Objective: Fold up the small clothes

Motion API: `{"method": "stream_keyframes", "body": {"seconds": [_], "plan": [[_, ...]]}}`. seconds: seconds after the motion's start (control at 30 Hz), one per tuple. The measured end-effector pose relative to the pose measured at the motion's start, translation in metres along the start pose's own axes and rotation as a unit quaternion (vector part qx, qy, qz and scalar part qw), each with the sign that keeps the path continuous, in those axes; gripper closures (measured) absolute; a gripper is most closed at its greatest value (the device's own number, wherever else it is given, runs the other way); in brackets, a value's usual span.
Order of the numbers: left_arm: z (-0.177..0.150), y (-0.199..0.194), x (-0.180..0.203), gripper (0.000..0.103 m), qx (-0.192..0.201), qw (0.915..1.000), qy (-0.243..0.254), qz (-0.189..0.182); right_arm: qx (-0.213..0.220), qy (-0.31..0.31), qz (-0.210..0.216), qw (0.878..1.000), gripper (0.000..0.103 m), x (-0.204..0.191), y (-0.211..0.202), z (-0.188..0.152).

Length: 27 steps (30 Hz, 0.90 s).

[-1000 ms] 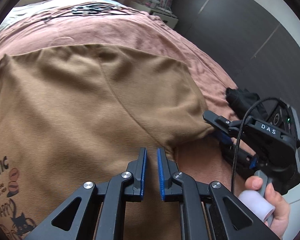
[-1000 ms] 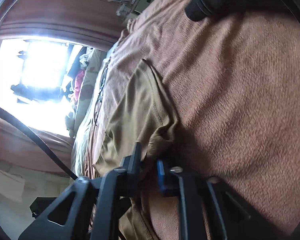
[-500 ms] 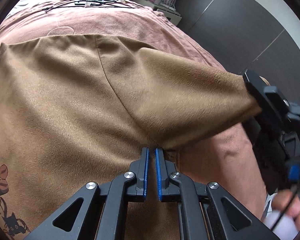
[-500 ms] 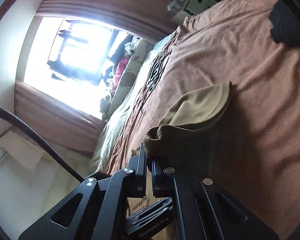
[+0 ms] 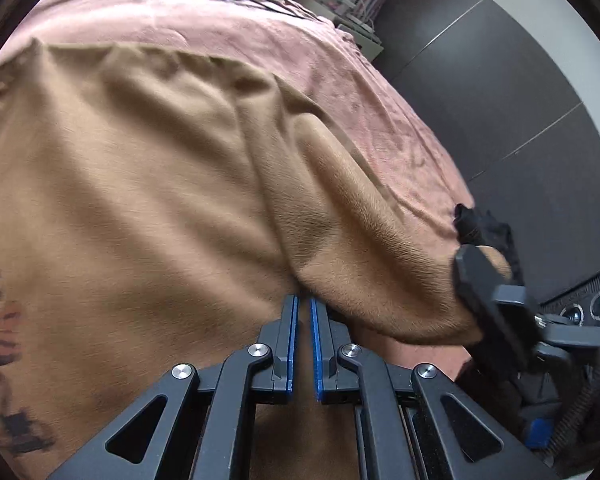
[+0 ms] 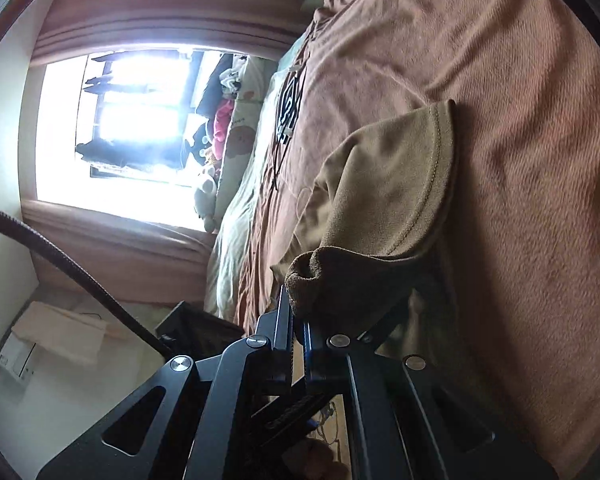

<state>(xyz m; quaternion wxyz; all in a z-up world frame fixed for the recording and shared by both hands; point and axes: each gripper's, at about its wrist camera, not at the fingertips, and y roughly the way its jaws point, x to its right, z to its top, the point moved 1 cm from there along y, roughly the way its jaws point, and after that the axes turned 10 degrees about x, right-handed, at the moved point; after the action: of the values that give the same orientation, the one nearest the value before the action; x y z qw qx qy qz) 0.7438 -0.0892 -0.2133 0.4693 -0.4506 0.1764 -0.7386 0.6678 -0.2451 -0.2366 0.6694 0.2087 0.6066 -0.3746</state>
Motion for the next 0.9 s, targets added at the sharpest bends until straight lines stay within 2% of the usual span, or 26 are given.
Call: {"method": "stream_keyframes", "body": {"seconds": [0.17,0.3,0.4,0.47,0.5,0.57,0.63,0.73,0.9], "plan": [[0.011,-0.039,-0.025,0.096,0.017,0.999,0.0,0.042,-0.02,-0.009,-0.02,1.0,0.103,-0.006,0.0,-0.011],[0.023,-0.068,-0.035,0.096,0.034,0.9973,-0.005,0.064,-0.052,-0.013,-0.079,0.995,0.102,-0.004,0.014,-0.016],[0.028,-0.081,-0.033,0.095,0.039,0.9967,-0.005,0.071,-0.092,0.0,-0.131,0.987,0.098,0.007,0.025,-0.018],[0.03,-0.083,-0.029,0.092,0.038,0.9967,0.001,0.072,-0.097,0.015,-0.13,0.987,0.093,0.009,0.024,-0.015],[0.031,-0.083,-0.024,0.089,0.036,0.9968,0.005,0.071,-0.095,0.019,-0.126,0.987,0.085,0.007,0.021,-0.011],[0.033,-0.08,-0.014,0.08,0.035,0.9969,0.013,0.069,-0.072,0.021,-0.118,0.99,0.035,-0.001,0.009,0.001],[0.033,-0.079,-0.003,0.073,0.034,0.9969,0.026,0.066,-0.039,0.016,-0.106,0.993,0.031,-0.01,-0.007,0.014],[0.031,-0.07,0.014,0.072,0.032,0.9967,0.044,0.061,-0.003,0.004,-0.101,0.995,0.031,-0.017,-0.024,0.033],[0.029,-0.047,0.04,0.072,0.023,0.9959,0.072,0.05,0.05,0.01,-0.13,0.99,0.031,-0.008,-0.043,0.061]]}}
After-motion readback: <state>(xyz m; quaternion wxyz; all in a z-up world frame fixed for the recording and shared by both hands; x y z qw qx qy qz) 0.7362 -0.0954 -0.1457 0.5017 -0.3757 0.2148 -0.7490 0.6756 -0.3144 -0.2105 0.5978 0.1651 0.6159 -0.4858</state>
